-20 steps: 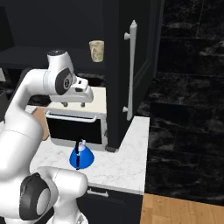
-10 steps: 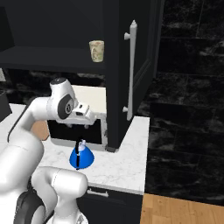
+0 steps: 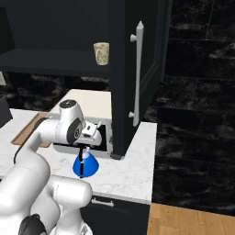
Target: Pick the kettle from the counter and place it on the tray. Then pick the mug from the cabinet and place it on the tray. Then close the cabinet doors.
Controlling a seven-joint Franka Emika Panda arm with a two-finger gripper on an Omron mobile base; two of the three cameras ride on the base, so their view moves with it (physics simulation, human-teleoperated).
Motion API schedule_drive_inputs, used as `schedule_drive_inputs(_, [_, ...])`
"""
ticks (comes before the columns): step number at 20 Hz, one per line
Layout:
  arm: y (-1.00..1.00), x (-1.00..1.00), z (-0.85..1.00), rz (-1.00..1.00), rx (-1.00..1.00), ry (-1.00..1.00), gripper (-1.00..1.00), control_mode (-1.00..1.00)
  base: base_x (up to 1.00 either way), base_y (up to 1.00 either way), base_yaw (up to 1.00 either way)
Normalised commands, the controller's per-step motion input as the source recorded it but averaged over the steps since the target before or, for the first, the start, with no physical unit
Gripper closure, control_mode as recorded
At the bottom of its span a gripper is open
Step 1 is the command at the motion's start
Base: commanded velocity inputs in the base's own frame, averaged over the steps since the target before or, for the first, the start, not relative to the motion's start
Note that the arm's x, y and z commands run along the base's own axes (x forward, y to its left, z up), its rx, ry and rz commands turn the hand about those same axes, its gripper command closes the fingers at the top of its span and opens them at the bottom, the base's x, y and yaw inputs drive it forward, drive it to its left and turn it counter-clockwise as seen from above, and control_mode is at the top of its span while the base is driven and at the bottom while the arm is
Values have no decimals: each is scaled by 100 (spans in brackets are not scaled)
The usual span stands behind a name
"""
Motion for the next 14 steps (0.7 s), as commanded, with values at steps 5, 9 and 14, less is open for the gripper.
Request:
schedule_drive_inputs(5, [0,-1,-20,0,0,-1,-100,-100,0,0,0])
schedule_drive_inputs(9, [0,-7,-14,0,0,0,-100,-100,0,0,0])
schedule_drive_inputs(14, [0,-14,-4,0,0,0,100,-100,0,0,0])
